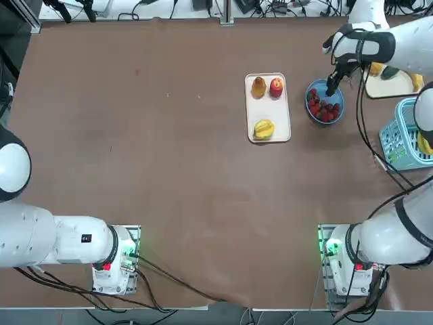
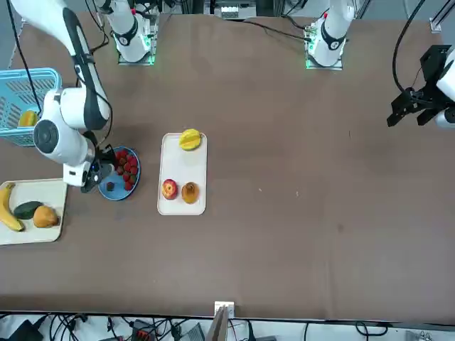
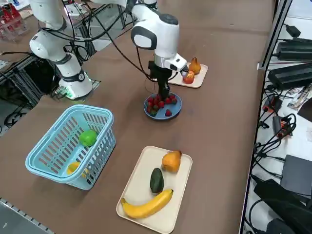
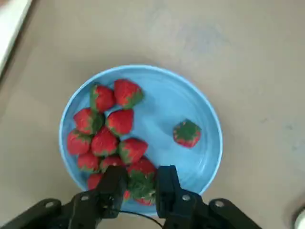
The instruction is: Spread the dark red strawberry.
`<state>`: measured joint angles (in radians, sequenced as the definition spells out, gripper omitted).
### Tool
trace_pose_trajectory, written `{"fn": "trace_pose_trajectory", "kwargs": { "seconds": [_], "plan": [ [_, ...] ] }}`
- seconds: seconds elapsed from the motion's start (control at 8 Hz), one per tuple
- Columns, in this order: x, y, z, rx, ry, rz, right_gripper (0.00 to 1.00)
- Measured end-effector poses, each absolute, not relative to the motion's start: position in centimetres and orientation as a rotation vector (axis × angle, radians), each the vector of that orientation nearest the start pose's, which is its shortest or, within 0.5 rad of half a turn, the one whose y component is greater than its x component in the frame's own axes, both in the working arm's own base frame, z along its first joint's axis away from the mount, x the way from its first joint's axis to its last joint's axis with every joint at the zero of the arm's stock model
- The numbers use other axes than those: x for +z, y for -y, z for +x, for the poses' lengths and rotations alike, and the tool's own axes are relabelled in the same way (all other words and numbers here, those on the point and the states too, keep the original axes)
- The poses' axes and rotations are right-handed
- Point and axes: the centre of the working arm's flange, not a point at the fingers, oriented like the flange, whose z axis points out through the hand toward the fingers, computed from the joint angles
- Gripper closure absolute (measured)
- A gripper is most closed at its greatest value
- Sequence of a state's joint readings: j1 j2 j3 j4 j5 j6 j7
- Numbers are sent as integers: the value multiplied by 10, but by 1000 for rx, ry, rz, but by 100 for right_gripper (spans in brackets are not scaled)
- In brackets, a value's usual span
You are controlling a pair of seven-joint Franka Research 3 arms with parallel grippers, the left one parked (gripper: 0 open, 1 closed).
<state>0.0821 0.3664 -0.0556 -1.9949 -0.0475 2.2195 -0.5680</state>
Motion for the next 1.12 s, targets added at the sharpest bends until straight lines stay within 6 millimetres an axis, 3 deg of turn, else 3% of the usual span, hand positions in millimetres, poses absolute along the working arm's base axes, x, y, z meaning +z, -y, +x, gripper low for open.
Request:
{"fn": "trace_pose_trajectory", "kwargs": {
  "seconds": [0.25,0.5,0.75,0.88,1.12],
  "plan": [
    [247,-16,609,210,979,-3003,62],
    [243,-18,628,180,986,-3011,62],
    [235,-19,634,180,964,-3005,61],
    [232,-20,635,176,945,-2999,48],
    [239,-21,640,156,937,-3000,11]
  ]
}}
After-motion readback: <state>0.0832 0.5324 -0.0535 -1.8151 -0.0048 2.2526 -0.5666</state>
